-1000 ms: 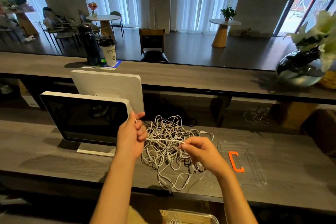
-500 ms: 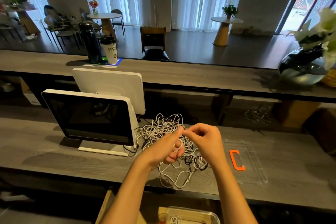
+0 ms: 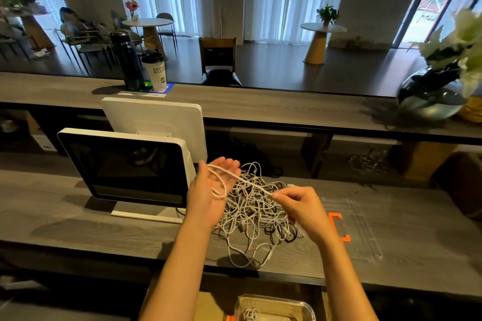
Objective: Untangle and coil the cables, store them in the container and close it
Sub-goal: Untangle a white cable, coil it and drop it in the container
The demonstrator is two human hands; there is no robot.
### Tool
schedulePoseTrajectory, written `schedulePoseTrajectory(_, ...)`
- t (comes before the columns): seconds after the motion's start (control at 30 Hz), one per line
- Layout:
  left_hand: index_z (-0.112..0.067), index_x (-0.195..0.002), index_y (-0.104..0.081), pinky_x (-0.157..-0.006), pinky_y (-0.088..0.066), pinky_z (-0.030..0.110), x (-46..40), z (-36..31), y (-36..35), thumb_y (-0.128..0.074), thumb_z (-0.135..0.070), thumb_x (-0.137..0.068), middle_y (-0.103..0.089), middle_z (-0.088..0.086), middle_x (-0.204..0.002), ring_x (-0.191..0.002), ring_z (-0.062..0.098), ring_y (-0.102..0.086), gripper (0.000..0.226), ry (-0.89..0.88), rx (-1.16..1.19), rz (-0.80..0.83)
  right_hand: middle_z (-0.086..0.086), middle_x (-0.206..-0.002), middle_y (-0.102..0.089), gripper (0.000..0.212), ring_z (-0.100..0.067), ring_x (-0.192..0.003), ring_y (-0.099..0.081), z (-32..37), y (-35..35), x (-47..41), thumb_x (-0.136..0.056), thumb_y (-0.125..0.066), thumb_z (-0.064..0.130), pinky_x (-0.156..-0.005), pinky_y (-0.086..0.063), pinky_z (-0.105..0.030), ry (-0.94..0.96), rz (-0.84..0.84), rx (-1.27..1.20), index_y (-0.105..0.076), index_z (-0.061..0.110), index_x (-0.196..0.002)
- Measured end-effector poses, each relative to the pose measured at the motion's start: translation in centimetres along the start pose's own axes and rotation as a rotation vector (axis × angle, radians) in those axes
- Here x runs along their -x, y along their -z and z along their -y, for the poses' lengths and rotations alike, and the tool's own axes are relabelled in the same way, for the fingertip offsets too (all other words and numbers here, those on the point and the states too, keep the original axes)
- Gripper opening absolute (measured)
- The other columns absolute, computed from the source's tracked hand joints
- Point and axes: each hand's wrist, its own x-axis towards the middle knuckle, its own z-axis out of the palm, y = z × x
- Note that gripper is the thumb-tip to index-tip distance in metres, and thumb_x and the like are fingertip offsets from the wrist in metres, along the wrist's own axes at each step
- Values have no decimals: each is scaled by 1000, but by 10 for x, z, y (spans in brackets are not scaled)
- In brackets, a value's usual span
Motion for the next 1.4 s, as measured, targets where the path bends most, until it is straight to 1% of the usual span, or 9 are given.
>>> schedulePoseTrajectory(0.1,-8,-85,-59,-50,-51,25,-5,-5,7,-38,-40,-106,-54,0,-56,-50,12,-56,43,-81,-24,-145,-2,-59,-58,10,-17,-56,-42,0,4,3,-88,-72,14,-51,-35,-26,23,80,49,-80,15,-82)
schedulePoseTrajectory(0.23,-7,-77,-64,-50,-37,27,-6,7,14,-39,-34,-107,-46,-3,-48,-42,11,-43,48,-297,-873,-228,9,-68,-67,10,-1,-61,-53,11,1,8,-91,-68,9,-59,-42,-15,101,237,129,-78,12,-91)
schedulePoseTrajectory(0.4,-14,-70,-69,-49,-31,24,6,16,3,-43,-44,-104,-47,-7,-48,-41,9,-40,51,-65,-1439,134,11,-80,-76,14,-2,-76,-69,25,-9,6,-88,-72,11,-69,-50,-17,213,114,101,-79,22,-92)
schedulePoseTrajectory(0.57,-15,-67,-58,-40,-18,19,21,18,0,-28,-72,-95,-31,-7,-52,-44,8,-22,70,375,-1121,441,1,-79,-76,7,-22,-79,-71,17,-17,0,-84,-77,15,-73,-55,-36,181,-100,79,-80,21,-83)
schedulePoseTrajectory(0.73,-22,-60,-44,-42,-18,20,26,14,3,-48,-54,-99,-32,-7,-52,-45,10,-24,50,401,-1186,723,3,-70,-74,6,-6,-66,-66,11,-14,2,-81,-79,13,-63,-50,-21,114,-67,65,-79,19,-79)
schedulePoseTrajectory(0.97,-3,-91,-66,-58,-59,35,8,6,11,-35,-42,-107,-69,10,-63,-58,29,-69,52,12,-1222,199,-5,-64,-69,8,-12,-61,-59,-1,-2,1,-83,-77,15,-60,-49,-23,61,-78,35,-80,14,-76)
schedulePoseTrajectory(1.13,-2,-116,-62,-89,-56,44,5,10,1,-33,-34,-107,-74,16,-107,-101,28,-72,43,-26,-293,90,-1,-70,-70,12,-15,-68,-63,-3,-3,1,-90,-69,8,-68,-52,-24,71,-13,-73,-77,12,-83)
schedulePoseTrajectory(1.27,-8,-91,-59,-67,-51,28,6,6,-10,-37,-36,-106,-55,1,-62,-56,12,-59,39,-84,49,18,7,-64,-64,12,-8,-63,-56,-6,-10,0,-92,-67,10,-63,-47,-20,72,45,13,-77,15,-87)
schedulePoseTrajectory(1.4,-11,-84,-55,-43,-33,20,1,-7,-3,-38,-32,-108,-42,-3,-57,-46,7,-37,36,-257,-122,-95,8,-62,-60,12,-7,-59,-49,-13,-3,3,-92,-70,17,-59,-39,-24,49,97,159,-77,17,-82)
